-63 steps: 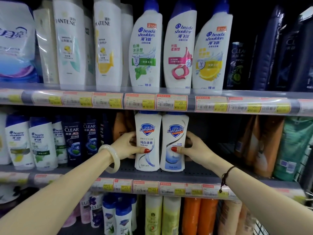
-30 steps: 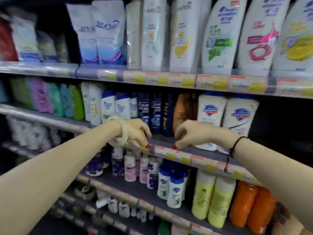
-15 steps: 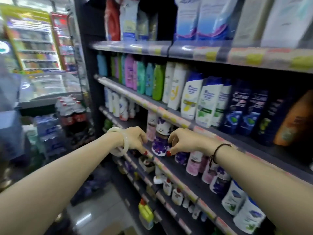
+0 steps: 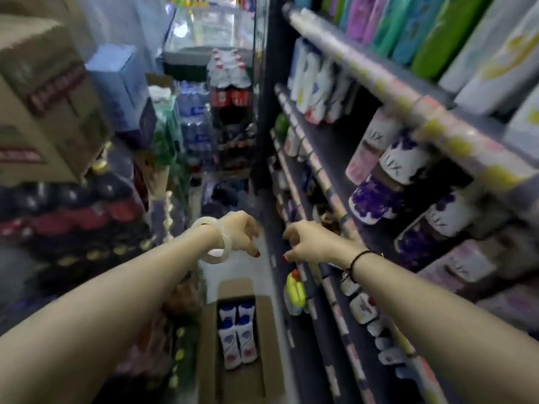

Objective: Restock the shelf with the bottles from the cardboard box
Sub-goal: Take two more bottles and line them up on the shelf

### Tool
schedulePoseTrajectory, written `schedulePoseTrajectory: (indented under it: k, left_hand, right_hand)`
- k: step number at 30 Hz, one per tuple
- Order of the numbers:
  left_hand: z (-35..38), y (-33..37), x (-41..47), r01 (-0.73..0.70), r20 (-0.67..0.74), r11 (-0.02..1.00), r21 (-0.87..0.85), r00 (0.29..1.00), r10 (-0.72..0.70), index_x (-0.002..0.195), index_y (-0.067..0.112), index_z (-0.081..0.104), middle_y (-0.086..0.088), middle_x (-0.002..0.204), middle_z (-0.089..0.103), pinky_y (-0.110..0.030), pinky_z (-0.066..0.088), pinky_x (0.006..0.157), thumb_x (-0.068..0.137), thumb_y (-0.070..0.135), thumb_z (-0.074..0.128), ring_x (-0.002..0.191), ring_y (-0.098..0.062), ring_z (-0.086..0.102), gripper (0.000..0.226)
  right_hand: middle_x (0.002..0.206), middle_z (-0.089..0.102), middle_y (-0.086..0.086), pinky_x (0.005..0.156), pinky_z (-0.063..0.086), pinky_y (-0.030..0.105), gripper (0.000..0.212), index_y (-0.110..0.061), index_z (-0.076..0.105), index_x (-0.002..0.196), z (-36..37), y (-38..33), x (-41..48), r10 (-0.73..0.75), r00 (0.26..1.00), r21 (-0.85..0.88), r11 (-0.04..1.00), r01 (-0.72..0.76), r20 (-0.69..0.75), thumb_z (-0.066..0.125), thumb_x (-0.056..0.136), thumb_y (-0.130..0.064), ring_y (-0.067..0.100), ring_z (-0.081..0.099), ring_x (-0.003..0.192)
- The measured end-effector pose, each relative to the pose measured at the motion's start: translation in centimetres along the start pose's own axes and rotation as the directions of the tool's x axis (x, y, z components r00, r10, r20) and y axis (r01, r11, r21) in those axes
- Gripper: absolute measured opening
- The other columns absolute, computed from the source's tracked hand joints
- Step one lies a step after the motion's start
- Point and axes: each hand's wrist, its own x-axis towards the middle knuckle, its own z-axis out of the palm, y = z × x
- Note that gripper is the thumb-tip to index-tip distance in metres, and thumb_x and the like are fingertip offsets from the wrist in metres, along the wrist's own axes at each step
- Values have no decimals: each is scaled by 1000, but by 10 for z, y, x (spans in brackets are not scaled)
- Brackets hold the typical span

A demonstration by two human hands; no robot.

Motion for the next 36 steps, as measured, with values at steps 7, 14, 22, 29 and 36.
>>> schedulePoseTrajectory:
  k: [7,14,22,29,36]
  left_hand:
    - [80,-84,45,131,99,991,-12,987,-129,112,14,60,-1,108,65,-28,53,80,69,24,78,94,-16,61,48]
    - [181,-171,107,227,171,973,-53,962,-215,110,12,61,-4,104,66,-23,51,71,71,21,76,93,-17,62,43]
    - [306,-278,182,287,262,955,-69,929,-260,111,14,63,-1,105,67,-30,54,82,69,28,78,94,-17,63,46]
    - [399,-356,237,406,284,894,-189,894,-346,118,13,59,-5,113,66,-31,52,89,69,23,79,102,-19,62,54]
    - [458,-403,283,455,236,841,-293,887,-397,122,14,54,-3,125,60,-28,47,88,68,18,80,111,-19,58,60]
  right_hand:
    - [122,61,6,88,52,34,57,-13,52,127,100,42,74,21,986,56,998,-30,164,73,77,-30,21,60,107]
    - [119,63,8,91,52,39,56,-12,54,125,216,93,150,42,966,40,998,-55,257,74,75,-28,24,60,107]
    - [120,62,8,85,51,34,54,-12,54,125,355,148,244,35,936,22,999,-46,351,73,77,-26,23,59,106]
    - [125,60,8,82,51,30,54,-12,52,128,463,193,312,49,920,49,996,-74,388,72,79,-24,22,59,107]
    - [131,56,7,87,49,27,58,-12,49,131,526,227,364,61,921,67,993,-94,384,72,79,-24,21,56,115]
